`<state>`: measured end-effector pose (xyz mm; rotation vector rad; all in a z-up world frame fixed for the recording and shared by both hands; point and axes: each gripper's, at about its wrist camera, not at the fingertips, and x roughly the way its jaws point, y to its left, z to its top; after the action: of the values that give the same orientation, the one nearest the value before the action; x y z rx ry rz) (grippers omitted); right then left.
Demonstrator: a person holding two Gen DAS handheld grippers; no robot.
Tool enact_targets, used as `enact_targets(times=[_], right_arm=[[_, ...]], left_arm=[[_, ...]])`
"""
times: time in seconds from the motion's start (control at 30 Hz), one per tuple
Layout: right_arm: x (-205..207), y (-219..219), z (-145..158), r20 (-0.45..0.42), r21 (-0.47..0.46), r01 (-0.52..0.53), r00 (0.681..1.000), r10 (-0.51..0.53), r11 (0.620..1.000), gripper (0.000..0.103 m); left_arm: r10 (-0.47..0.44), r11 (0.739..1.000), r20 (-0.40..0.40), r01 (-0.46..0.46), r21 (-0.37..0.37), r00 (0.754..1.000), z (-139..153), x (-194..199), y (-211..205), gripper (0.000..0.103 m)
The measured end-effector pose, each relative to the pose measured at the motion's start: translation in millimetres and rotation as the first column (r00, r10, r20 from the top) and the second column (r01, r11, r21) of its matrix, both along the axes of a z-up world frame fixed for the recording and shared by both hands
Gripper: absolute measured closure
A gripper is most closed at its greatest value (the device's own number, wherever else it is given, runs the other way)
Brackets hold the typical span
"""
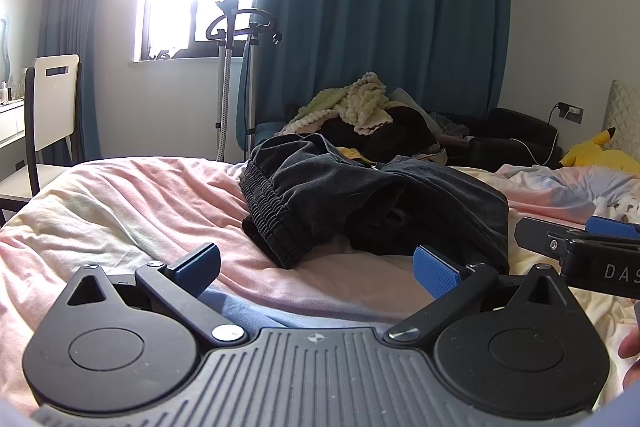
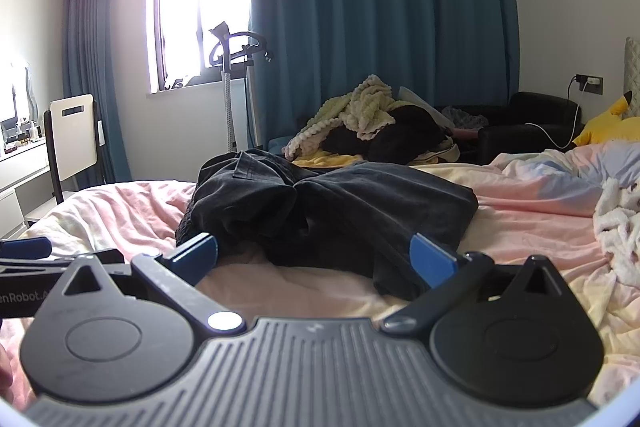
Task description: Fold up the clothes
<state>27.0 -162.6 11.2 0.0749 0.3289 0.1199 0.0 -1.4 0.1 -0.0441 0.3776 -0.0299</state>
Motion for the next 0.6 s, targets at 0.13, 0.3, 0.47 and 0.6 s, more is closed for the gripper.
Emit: enact_targets(times=[0.13,0.3,0.47,0.6], right_arm=[[-0.3,0.1,0.1,-0.001,0.001,-0.001,1.0,0.001,1.0,0.0],[-0.5,1.0,0.7,0.0,0.002,0.0,1.0,0.0,1.0,0.0],[-1.2,0.9,0.4,0.0,0.002,0.003,1.0,-0.003,1.0,0.0],[-1.3,0.3,-0.1,-0.002,0.002,0.0,1.0,0.0,1.0,0.0]], left_arm=[[0.001,1.0,0.001,-0.001,-0.001,1.0,0.4,-0.3,0.3,0.0],[0.002,1.0,0.006,-0.002,-0.001,1.0,1.1,-1.6,0.0,0.0],[0.001,1.0,0.004,-0.001,0.001,1.0,0.7,-2.3,-0.5,0.0],[0.002,1.0,0.003,-0.002,0.002,1.0,0.6,-2.0,-0.7,0.0]])
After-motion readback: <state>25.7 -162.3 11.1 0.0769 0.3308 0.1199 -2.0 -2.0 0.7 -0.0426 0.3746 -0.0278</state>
